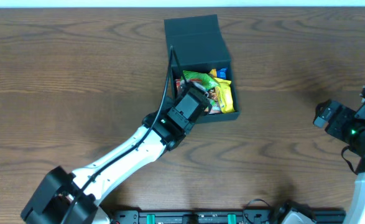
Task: Pack container
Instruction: 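Push the green bag down into the box with the left gripper, then press and tuck the green bag deeper among the packed items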
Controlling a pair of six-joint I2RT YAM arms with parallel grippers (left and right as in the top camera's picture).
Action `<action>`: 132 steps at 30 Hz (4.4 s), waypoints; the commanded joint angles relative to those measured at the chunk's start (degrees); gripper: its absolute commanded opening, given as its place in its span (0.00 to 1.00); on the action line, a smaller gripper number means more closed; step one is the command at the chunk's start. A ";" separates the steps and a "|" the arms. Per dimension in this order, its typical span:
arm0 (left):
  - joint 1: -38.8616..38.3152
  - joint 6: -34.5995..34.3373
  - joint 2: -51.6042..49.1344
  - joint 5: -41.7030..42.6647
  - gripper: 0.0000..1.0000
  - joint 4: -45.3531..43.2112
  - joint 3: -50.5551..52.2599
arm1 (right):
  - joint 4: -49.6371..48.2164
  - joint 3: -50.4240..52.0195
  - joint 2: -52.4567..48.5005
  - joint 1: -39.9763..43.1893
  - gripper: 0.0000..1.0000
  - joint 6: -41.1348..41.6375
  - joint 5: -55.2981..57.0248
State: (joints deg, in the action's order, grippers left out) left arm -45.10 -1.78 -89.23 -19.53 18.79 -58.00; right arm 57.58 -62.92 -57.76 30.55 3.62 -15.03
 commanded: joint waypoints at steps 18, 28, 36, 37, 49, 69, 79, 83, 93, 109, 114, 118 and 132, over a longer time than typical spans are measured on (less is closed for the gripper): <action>1.18 -1.62 -8.13 7.13 0.06 -7.06 -1.73 | -0.07 -0.07 0.00 0.66 0.99 -0.72 -0.44; -0.55 -2.08 -12.59 7.19 0.06 -11.32 -1.73 | -0.07 -0.07 0.00 0.66 0.99 -0.72 -0.44; -1.55 -2.67 -11.32 10.10 0.06 -14.27 -2.12 | -0.07 -0.07 0.00 0.66 0.99 -0.72 -0.44; -1.60 -2.73 -10.62 9.88 0.06 -14.01 -2.19 | -0.07 -0.07 0.00 0.66 0.99 -0.72 -0.44; -0.63 0.33 -0.55 2.40 0.06 -14.91 -2.54 | -0.07 -0.07 0.00 0.66 0.99 -0.72 -0.44; 5.07 4.28 -13.55 22.53 0.06 -21.88 -7.52 | -0.07 -0.07 0.00 0.66 0.99 -0.72 -0.44; 2.75 0.94 -17.38 25.49 0.05 -19.28 -7.43 | -0.07 -0.07 0.00 0.66 0.99 -0.72 -0.44; 2.69 1.84 -16.20 23.32 0.05 -19.30 -7.50 | -0.07 -0.07 0.00 0.66 0.99 -0.70 -0.44; 3.67 5.62 -10.86 23.56 0.06 -23.98 -8.76 | -0.09 -0.07 0.00 0.66 0.99 -0.72 -0.44; 3.43 5.66 -23.56 18.88 0.06 -32.37 -8.76 | -0.07 -0.07 0.00 0.66 0.99 -0.72 -0.44; 3.34 5.64 -27.63 8.48 0.06 -37.35 -8.76 | -0.07 -0.07 0.00 0.66 0.99 -0.70 -0.44; 2.67 9.40 -26.51 2.56 0.06 -42.38 -8.79 | -0.07 -0.07 0.00 0.66 0.99 -0.72 -0.44; -0.22 18.53 -11.08 -4.94 0.05 -30.73 -8.79 | -0.09 -0.07 0.00 0.66 0.99 -0.72 -0.44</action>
State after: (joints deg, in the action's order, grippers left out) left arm -46.06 15.07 -100.31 -20.45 -13.15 -66.37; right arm 57.58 -62.92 -57.76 30.55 3.62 -15.03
